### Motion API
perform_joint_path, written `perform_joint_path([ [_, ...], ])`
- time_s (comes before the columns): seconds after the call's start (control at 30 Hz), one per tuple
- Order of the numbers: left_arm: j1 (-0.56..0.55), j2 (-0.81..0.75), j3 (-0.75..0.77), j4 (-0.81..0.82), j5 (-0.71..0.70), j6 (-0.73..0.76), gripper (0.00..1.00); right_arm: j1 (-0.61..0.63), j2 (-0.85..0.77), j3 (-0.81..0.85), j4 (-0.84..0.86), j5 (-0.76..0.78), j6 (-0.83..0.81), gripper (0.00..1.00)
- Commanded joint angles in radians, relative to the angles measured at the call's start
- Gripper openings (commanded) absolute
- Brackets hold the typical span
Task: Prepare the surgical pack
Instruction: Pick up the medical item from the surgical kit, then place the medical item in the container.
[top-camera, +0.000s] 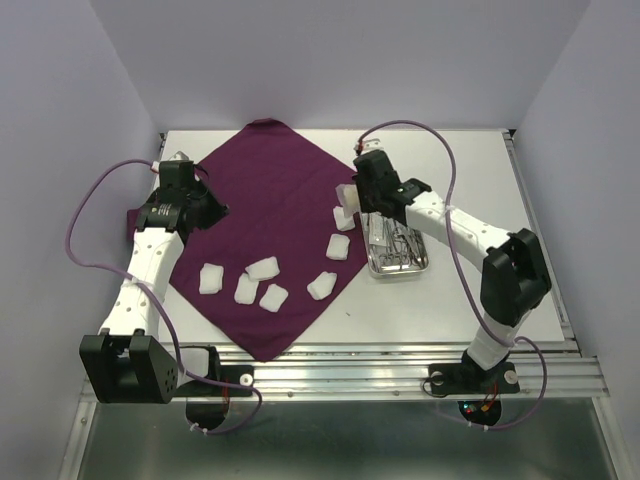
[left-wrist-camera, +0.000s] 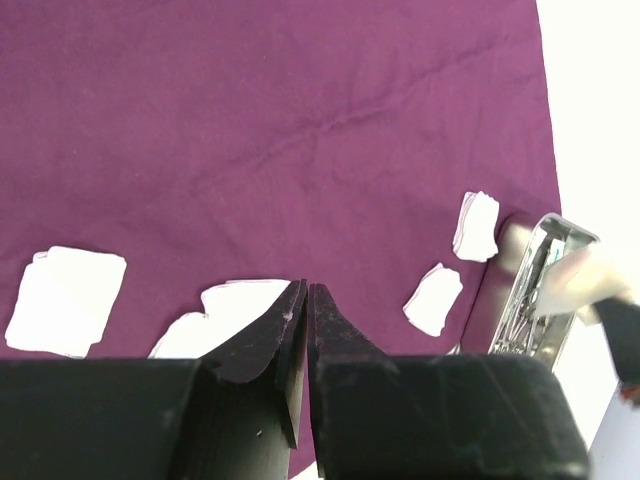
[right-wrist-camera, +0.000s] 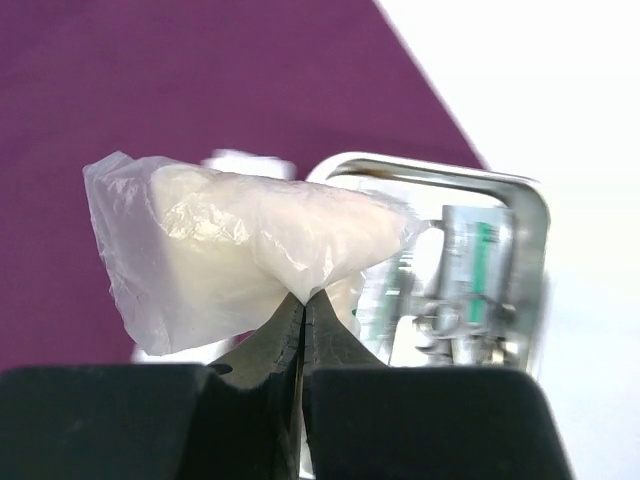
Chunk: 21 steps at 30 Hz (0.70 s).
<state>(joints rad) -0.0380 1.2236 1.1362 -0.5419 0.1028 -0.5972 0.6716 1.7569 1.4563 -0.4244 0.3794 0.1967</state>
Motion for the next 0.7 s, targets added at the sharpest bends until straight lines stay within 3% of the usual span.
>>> perform_joint_path([
  [0.0, 0.0, -0.015, -0.01, 0.011, 0.017, 0.033, 0.16, -0.092, -0.051, -0.039, -0.007, -0.03, -0.062, 0.01],
  [0.27, 0.0, -0.012, -0.021, 0.016, 0.023, 0.037, 0.16, -0.219, 0.022, -0.051, -0.045, -0.066, -0.108, 0.01],
  [0.57, 0.0, -0.007, -0.021, 0.014, 0.023, 0.042, 0.16, -0.271, 0.116, -0.017, -0.083, -0.129, -0.109, 0.01],
  [0.67, -0.002, -0.004, -0.024, 0.016, 0.023, 0.043, 0.16, -0.271, 0.13, -0.017, -0.082, -0.123, -0.109, 0.07],
])
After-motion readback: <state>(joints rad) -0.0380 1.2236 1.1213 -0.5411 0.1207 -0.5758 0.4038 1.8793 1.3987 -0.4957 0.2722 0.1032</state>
